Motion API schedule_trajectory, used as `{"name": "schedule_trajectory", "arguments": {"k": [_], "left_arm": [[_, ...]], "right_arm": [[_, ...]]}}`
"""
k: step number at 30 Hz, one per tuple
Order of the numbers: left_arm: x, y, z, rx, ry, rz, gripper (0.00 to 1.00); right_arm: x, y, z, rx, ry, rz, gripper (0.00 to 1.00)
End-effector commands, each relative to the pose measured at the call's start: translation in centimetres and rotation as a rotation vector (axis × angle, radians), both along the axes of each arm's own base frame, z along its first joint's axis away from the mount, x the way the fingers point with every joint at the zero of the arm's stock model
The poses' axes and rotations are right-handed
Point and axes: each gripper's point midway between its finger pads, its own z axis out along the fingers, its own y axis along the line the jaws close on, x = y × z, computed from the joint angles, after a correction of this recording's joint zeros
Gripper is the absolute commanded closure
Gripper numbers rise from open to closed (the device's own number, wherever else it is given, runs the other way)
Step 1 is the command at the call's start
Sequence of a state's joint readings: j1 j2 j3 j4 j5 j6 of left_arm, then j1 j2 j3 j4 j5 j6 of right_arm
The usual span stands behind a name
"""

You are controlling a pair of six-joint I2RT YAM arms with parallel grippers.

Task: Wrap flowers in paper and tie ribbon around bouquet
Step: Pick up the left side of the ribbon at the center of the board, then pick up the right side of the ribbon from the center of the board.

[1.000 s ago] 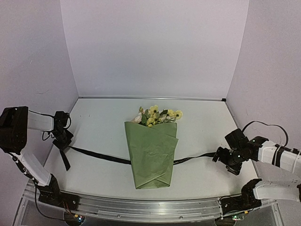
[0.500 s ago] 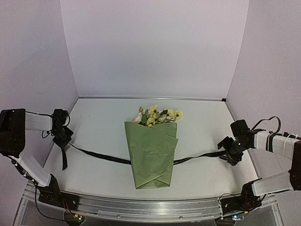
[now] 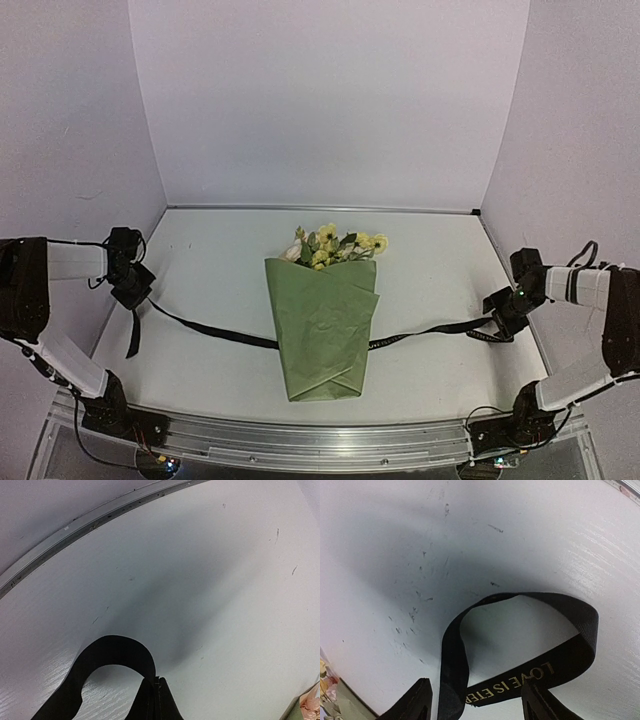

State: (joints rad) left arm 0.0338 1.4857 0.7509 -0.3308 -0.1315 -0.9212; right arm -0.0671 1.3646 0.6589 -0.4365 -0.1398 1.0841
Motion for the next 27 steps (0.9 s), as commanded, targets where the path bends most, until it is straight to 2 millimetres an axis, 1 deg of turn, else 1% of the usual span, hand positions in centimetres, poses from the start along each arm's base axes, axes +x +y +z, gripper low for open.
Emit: {"name": "schedule_trajectory", "arguments": {"k": [1, 7, 11, 15, 16, 17, 19, 20, 21, 23, 26, 27], "left_arm": [[1.5, 0.1, 2.5, 0.013, -0.088, -0.021, 1.00], [1.4, 0.0, 2.6, 0.011, -0.094, -0.030, 1.00], [1.3, 0.0, 2.8, 0.011, -0.100, -0.033, 1.00], [1.4, 0.0, 3.0, 0.013, -0.106, -0.037, 1.00], [1.4, 0.0, 3.1, 0.013, -0.108, -0.037, 1.00], [1.5, -0.1, 3.2, 0.011, -0.112, -0.039, 1.00], [1.7, -0.2, 3.4, 0.008, -0.119, -0.045, 1.00], [1.8, -0.2, 3.5, 0.007, -0.124, -0.049, 1.00], [1.9, -0.3, 3.6, 0.006, -0.127, -0.052, 1.00], [2.0, -0.2, 3.8, 0.009, -0.131, -0.051, 1.00], [2.0, -0.2, 4.0, 0.012, -0.134, -0.050, 1.00], [2.0, -0.2, 4.0, 0.011, -0.135, -0.049, 1.00]], "right_arm": [[1.8, -1.1, 0.6, 0.013, -0.028, -0.015, 0.40], [3.2, -1.9, -0.2, 0.033, -0.018, -0.021, 0.50], [3.7, -2.4, -0.8, 0.031, -0.002, -0.019, 0.56], [4.6, -2.5, -1.1, 0.040, 0.005, -0.001, 0.66], [5.1, -2.5, -1.0, 0.041, 0.001, 0.010, 0.69], [5.6, -2.4, -0.9, 0.045, -0.005, 0.021, 0.76], [7.0, -2.2, -0.3, 0.062, -0.026, 0.043, 0.92], [7.9, -2.0, 0.2, 0.078, -0.046, 0.052, 0.98], [8.7, -1.8, 0.7, 0.093, -0.063, 0.057, 1.00], [10.5, -1.9, 2.3, 0.101, -0.104, 0.066, 1.00], [11.9, -2.1, 4.6, 0.090, -0.130, 0.089, 1.00], [12.1, -2.1, 5.1, 0.089, -0.132, 0.093, 1.00]]}}
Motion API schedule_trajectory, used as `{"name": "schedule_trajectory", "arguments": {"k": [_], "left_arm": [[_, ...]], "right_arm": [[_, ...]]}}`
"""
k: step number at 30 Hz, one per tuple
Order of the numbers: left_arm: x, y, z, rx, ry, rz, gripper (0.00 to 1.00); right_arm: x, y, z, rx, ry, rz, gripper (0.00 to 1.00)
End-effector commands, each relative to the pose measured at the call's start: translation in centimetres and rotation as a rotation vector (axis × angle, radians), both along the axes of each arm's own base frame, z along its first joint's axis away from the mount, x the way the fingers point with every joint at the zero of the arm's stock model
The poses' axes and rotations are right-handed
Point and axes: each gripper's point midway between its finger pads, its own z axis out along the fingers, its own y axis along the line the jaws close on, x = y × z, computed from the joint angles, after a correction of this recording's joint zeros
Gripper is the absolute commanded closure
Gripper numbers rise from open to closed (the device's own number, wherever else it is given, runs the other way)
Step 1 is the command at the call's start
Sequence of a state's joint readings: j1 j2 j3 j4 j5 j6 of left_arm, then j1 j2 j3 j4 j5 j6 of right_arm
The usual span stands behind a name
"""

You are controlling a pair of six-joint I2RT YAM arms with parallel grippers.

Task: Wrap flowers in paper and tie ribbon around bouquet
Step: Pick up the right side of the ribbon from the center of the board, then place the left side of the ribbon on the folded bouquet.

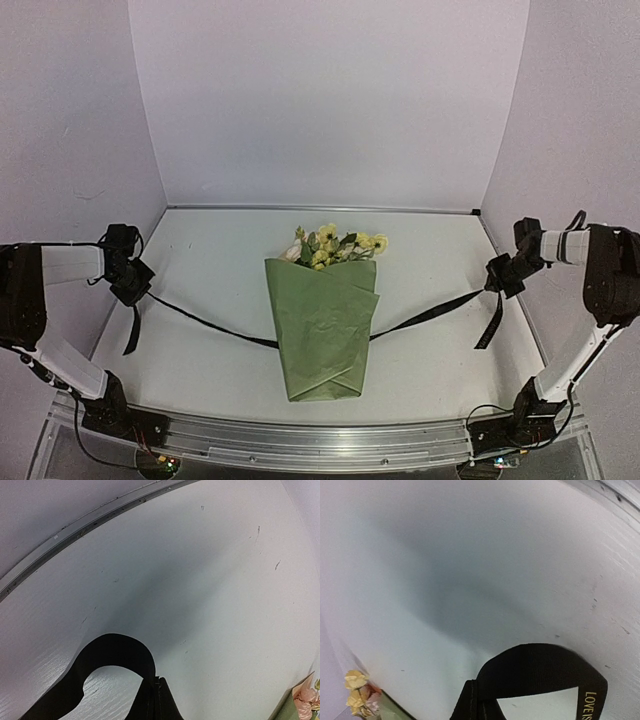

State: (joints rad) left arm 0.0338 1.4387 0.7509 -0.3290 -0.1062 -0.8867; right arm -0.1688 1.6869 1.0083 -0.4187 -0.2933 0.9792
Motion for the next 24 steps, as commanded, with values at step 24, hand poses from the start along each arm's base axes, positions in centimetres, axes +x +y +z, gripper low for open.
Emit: {"name": "schedule_trajectory", "arguments": {"k": [24], "left_arm": [[-2.9, -43.7, 24.2, 0.065, -0.856, -1.576, 1.00]], "right_arm": [[-1.3, 8.3, 7.1, 0.088, -0.131, 0.264, 1.00]]}}
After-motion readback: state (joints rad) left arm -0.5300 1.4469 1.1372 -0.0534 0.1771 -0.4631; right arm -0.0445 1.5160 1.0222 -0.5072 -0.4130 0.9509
